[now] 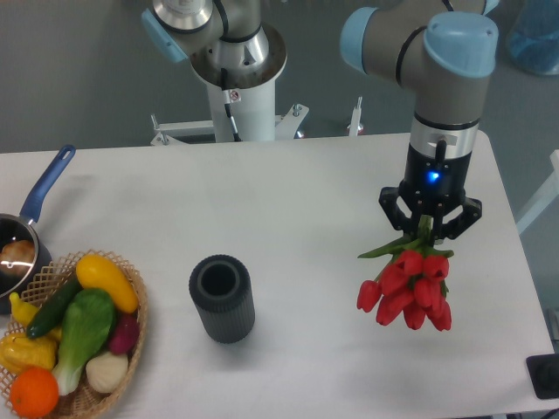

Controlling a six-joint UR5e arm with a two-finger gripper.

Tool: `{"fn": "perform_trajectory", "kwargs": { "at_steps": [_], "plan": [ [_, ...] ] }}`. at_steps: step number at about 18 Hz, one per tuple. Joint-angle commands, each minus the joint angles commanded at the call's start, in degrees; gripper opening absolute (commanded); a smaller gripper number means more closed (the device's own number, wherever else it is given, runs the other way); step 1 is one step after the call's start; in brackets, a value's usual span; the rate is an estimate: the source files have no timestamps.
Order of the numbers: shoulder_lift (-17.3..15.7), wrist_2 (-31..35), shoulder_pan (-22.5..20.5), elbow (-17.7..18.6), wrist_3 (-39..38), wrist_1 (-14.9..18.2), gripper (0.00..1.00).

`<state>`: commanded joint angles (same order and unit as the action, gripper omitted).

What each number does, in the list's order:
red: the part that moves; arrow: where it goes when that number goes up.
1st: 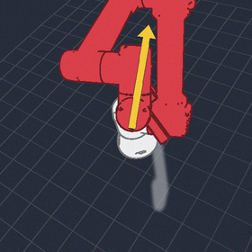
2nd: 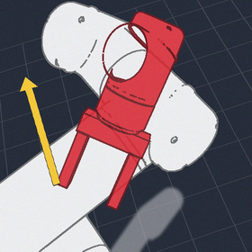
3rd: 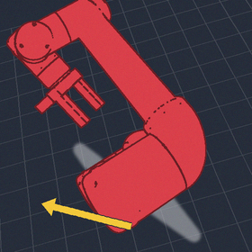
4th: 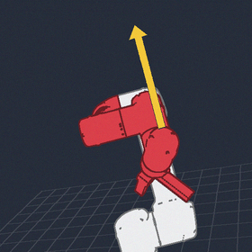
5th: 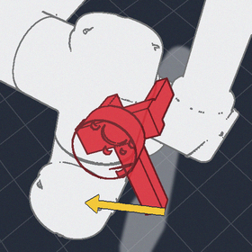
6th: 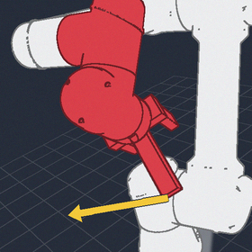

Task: Insert the flowers into the vase
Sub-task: 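Lift the held red tulip bunch and swing it toward the black vase, then carry the tulips over the black vase, stems pointing down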

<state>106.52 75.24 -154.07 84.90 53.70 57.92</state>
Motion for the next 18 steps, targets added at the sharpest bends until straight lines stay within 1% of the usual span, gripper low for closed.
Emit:
{"fn": "perform_trajectory", "kwargs": {
  "at_steps": [2,4,6,8,10,12,13,14,17,18],
  "plan": [
    [-0.35,-1.05,0.35,0.09,-0.52,0.00,0.00],
    [-1.40,-1.93,0.44,0.09,-4.55,0.00,0.00],
    [-2.37,-4.64,0.44,0.09,-6.76,-0.35,0.00],
    [-3.86,-7.45,0.53,0.00,-6.94,-0.53,0.00],
    [-4.22,-13.95,1.05,-0.44,-9.83,-0.61,0.00],
    [-4.92,-14.94,1.23,-0.27,-10.37,-0.88,0.00],
    [-5.18,-15.81,1.23,-0.18,-10.46,-1.75,0.00],
    [-5.88,-18.08,1.41,0.17,-10.46,-2.80,0.00],
    [-7.29,-28.88,1.58,1.49,-10.64,-5.35,0.00],
    [-7.38,-32.40,1.41,1.93,-10.55,-6.93,0.00]
  ]
}}
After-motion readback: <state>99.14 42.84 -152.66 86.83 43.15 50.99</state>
